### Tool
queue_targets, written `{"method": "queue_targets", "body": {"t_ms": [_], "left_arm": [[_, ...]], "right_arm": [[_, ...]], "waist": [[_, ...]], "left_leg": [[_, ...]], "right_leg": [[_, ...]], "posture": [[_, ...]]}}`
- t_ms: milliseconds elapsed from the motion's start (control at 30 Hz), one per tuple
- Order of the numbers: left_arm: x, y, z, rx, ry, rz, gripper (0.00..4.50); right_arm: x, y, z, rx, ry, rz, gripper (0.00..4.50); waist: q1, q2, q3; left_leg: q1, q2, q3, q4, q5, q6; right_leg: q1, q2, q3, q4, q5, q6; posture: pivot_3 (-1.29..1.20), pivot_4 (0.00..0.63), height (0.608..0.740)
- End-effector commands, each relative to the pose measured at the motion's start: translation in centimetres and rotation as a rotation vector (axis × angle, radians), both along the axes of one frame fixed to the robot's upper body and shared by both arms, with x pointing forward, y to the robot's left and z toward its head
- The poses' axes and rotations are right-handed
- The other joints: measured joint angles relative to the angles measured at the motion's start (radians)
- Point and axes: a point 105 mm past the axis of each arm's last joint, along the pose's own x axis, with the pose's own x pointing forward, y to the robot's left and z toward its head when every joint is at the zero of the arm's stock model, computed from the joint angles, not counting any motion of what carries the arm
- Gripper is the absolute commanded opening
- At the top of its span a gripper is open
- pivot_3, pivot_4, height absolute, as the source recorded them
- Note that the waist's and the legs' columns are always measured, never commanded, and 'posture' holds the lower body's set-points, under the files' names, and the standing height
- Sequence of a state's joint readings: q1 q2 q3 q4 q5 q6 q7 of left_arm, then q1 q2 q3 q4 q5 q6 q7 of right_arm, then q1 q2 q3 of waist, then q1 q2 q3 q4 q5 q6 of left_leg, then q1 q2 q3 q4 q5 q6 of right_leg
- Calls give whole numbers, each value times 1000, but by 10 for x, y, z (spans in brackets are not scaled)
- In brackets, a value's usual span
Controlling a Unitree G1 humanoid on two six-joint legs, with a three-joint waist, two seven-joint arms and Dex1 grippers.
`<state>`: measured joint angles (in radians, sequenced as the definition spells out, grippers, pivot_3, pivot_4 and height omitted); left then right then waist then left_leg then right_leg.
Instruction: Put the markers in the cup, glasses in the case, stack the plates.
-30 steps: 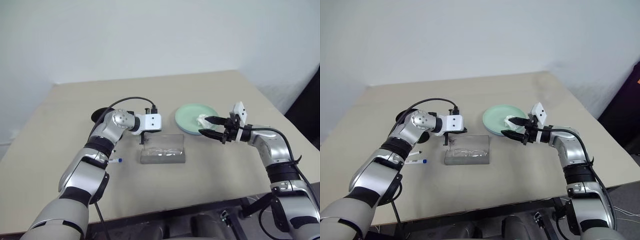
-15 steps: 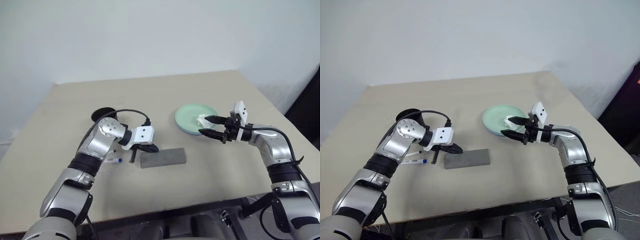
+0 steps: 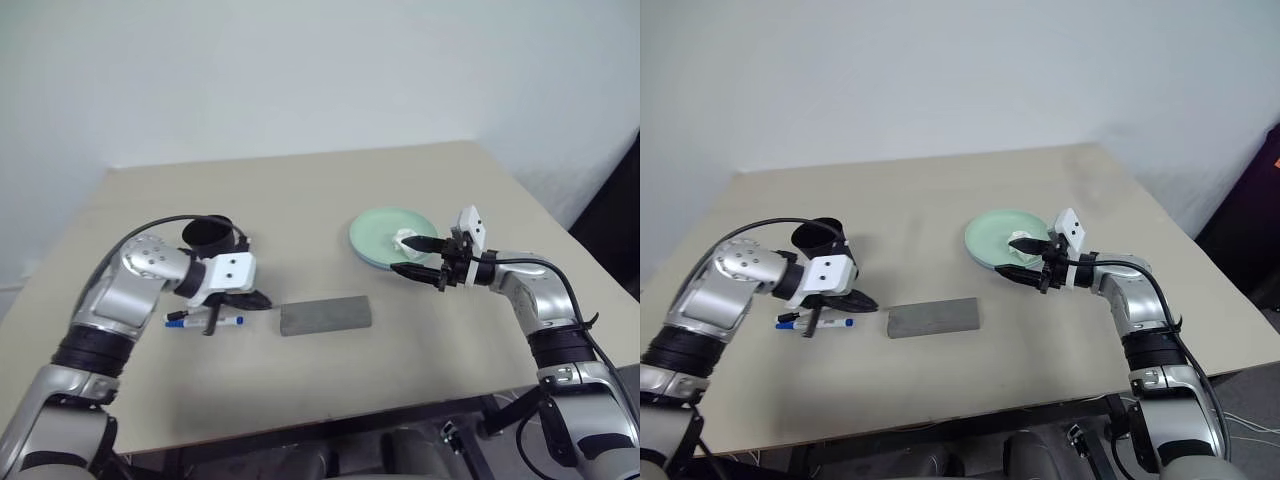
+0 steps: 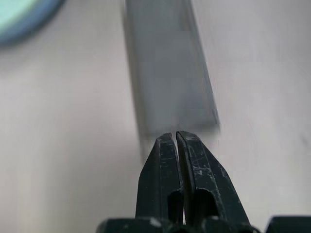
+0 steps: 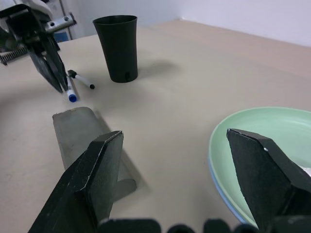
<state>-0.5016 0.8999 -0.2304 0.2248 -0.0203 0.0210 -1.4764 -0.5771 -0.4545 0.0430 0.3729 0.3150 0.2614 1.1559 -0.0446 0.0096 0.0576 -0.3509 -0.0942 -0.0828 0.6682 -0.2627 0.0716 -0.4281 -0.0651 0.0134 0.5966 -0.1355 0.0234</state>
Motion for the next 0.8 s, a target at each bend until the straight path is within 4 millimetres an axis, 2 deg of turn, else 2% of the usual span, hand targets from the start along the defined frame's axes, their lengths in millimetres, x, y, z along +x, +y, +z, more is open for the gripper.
{"method": "queue_targets", "body": {"t_ms": [33, 100, 267, 400, 667, 800], "left_arm": [[-11, 32, 2, 107, 31, 4, 204], [-14, 46, -1, 152, 55, 19, 619], [-1, 62, -1, 194, -4, 70, 2270], [3, 66, -10, 221, 5, 66, 2270], [15, 48, -26, 219, 84, 19, 2270], [22, 45, -30, 243, 114, 22, 2270]], "right_arm": [[-1, 4, 10, 11, -40, 15, 3695], [-1, 5, 9, 12, -36, 16, 3695], [-1, 5, 3, 14, -17, 9, 3695], [-2, 6, 1, 17, -10, 7, 3695], [-1, 8, -1, 29, -12, -13, 3695], [-1, 7, -1, 37, -17, -26, 3695]], "waist": [[0, 0, 0], [0, 0, 0], [1, -1, 0], [0, -1, 0], [1, -1, 0], [0, -1, 0]], "left_leg": [[0, 0, 0, 0, 0, 0], [0, 0, 0, 0, 0, -1], [1, 0, 0, 0, 0, -1], [1, 0, 0, 0, 0, -1], [1, 0, 1, 1, 0, 0], [1, -1, 1, 2, 2, 2]], "right_leg": [[0, 0, 0, 0, 0, 0], [0, 0, 0, 0, 0, 0], [2, 0, 0, 0, 0, 0], [1, 0, 0, 0, 0, 0], [0, 0, 0, 2, 0, 0], [1, 0, 0, 4, 0, 0]], "posture": [[0, 0, 740], [0, 0, 740], [0, 0, 740], [0, 0, 740], [0, 0, 740], [0, 0, 740]]}}
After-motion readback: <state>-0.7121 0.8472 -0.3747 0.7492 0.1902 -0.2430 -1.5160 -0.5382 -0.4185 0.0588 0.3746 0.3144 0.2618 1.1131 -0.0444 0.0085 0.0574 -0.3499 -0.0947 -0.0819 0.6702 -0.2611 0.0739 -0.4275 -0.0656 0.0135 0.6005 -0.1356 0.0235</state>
